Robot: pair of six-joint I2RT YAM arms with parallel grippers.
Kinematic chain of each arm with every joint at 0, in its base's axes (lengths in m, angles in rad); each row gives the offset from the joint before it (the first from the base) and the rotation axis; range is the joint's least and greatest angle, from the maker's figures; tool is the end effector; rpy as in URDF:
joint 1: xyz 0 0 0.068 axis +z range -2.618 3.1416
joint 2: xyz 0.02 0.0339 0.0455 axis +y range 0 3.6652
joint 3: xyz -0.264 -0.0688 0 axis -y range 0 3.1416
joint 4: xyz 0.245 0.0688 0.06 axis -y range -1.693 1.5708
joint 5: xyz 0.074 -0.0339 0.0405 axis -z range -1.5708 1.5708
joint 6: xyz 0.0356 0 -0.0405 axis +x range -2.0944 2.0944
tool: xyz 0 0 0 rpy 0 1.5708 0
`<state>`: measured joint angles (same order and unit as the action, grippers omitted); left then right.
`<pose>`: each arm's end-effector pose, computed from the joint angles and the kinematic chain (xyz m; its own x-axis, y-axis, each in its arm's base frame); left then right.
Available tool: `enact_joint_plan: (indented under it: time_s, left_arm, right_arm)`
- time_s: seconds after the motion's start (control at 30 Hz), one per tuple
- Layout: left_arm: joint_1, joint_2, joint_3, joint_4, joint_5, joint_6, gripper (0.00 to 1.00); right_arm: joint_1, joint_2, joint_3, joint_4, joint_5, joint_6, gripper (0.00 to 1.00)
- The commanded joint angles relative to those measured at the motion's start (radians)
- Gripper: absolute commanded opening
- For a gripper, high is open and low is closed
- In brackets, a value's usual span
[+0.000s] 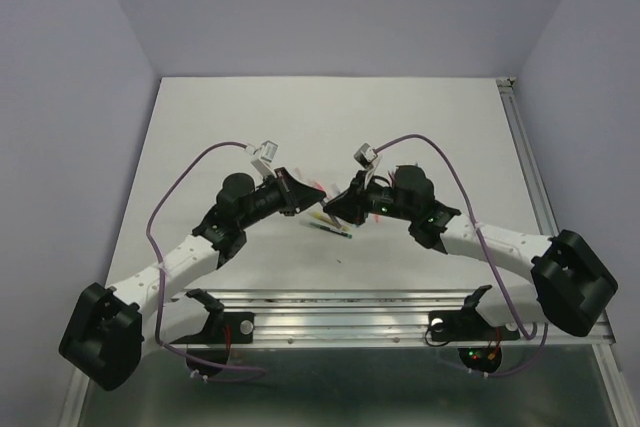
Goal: Open the pen caps
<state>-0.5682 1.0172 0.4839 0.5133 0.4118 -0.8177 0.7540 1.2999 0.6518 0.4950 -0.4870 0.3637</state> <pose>0.1856 -0.1354 0.2631 -0.6174 -0.3991 -0.6779 0.5556 0.3888 -0.7349 0.1964 0.2073 0.2517 -0.4390 0.0190 -0.8983 -0.8409 0.3433 0.4183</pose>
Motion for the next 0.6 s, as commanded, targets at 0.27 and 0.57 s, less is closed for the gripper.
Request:
enact_joint_plan:
  time_s: [0.27, 0.57]
  left_arm:
    - [-0.001, 0.007, 0.071, 0.002, -0.262, -0.044, 0.0]
    - [0.116, 0.13, 0.235, -0.032, -0.332, -0.011, 0.0]
  right_arm:
    - [0.036, 0.081, -0.018, -0.024, -0.124, 0.113, 0.01]
    - [0.232, -0.014, -0.244, 0.045, -0.117, 0.305, 0.01]
